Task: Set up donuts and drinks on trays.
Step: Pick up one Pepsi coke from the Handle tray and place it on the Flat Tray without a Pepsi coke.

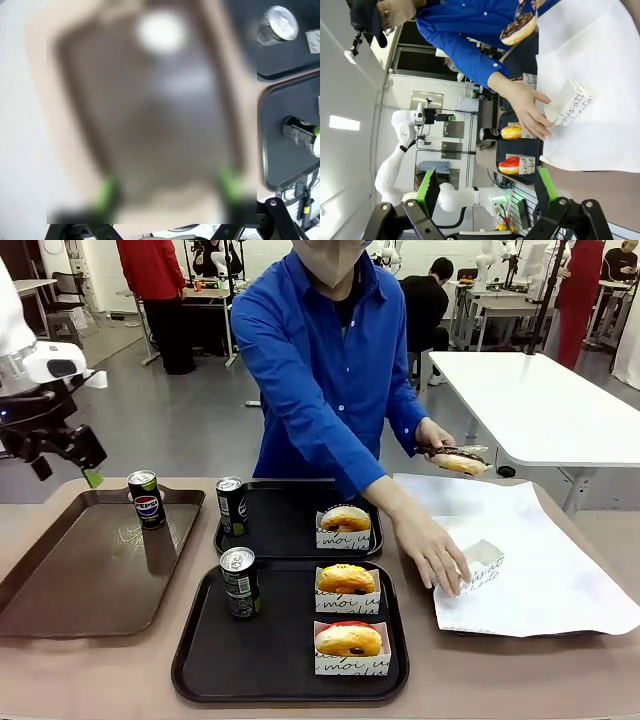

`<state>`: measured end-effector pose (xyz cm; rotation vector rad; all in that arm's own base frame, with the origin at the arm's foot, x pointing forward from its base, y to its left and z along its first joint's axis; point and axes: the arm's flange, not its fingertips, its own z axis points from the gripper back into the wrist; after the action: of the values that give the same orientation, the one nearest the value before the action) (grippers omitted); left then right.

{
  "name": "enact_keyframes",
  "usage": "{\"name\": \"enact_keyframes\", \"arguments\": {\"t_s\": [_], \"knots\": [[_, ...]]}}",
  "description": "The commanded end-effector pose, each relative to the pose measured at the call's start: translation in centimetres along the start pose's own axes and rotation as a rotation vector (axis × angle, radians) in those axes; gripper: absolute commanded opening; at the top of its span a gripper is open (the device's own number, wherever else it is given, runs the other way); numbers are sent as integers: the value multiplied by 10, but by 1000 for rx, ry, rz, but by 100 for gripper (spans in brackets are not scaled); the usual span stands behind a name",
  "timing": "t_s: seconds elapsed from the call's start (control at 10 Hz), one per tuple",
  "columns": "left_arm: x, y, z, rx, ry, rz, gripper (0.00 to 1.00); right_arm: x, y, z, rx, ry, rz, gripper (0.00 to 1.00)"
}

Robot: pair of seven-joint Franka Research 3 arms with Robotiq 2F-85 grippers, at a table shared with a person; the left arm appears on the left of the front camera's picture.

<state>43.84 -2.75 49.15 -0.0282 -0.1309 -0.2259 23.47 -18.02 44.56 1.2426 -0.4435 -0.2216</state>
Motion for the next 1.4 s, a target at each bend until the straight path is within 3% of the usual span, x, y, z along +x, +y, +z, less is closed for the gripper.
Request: {"name": "enact_keyframes", "arguments": {"t_s": [0.0, 0.8, 0.9, 1.1, 1.2, 1.3], "knots": [[0, -19, 12, 5, -11, -41, 100, 1, 0, 0, 21, -4, 14, 100], [1, -21, 11, 8, -14, -44, 100, 1, 0, 0, 21, -4, 14, 100], [-3, 1, 24, -94, 51, 2, 100, 1, 0, 0, 21, -4, 14, 100], [-22, 71, 47, -439, 132, 99, 100, 1, 0, 0, 21, -4, 14, 100], [-37, 110, 64, -615, 118, 119, 100, 1, 0, 0, 21, -4, 14, 100], [-55, 155, 86, -870, 48, 74, 100, 1, 0, 0, 21, -4, 14, 100]]}}
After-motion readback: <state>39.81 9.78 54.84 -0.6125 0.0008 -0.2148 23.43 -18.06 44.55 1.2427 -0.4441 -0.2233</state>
